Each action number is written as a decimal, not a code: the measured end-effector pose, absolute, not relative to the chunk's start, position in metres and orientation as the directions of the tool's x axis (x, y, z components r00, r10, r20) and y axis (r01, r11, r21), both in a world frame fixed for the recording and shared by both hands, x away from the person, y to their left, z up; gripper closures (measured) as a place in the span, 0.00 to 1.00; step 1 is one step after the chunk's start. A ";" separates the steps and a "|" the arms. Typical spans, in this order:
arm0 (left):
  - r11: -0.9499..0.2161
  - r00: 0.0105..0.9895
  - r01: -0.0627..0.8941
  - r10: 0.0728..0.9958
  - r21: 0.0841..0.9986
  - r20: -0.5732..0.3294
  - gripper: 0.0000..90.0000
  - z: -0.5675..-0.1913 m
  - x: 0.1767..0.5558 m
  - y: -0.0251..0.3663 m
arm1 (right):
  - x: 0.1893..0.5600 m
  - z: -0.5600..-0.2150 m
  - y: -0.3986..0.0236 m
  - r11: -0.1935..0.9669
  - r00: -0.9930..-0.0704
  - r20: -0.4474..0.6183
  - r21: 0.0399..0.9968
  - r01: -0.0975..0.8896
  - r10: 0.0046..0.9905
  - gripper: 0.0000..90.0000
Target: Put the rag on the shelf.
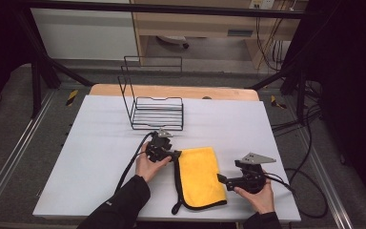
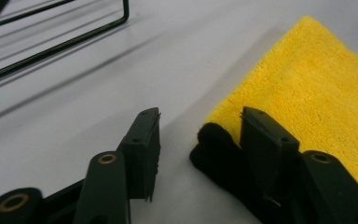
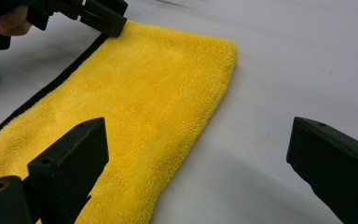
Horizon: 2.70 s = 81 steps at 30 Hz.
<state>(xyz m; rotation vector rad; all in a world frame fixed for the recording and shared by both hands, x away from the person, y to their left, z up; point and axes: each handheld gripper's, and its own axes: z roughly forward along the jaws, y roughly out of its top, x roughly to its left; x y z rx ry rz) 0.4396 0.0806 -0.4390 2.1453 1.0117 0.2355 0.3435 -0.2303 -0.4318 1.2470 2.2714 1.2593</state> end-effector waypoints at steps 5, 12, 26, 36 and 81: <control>-0.438 0.686 0.595 0.714 0.674 -0.141 0.63 -0.440 0.437 0.077 | 0.344 -0.431 -0.231 0.261 -0.603 0.172 0.786 0.561 0.779 0.08; -0.416 0.674 0.627 0.714 0.659 -0.190 0.67 -0.444 0.435 0.081 | 0.345 -0.430 -0.231 0.246 -0.592 0.190 0.780 0.575 0.783 0.08; -0.446 0.677 0.617 0.721 0.649 -0.147 0.79 -0.443 0.431 0.072 | 0.386 -0.430 -0.213 0.240 -0.558 0.174 0.771 0.590 0.812 0.14; -0.459 0.684 0.600 0.719 0.655 -0.124 0.80 -0.443 0.430 0.071 | 0.426 -0.440 -0.195 0.251 -0.556 0.173 0.757 0.603 0.813 0.44; -0.368 0.711 0.550 0.677 0.750 -0.189 0.87 -0.418 0.416 0.085 | 0.408 -0.419 -0.195 0.222 -0.572 0.231 0.759 0.612 0.787 0.92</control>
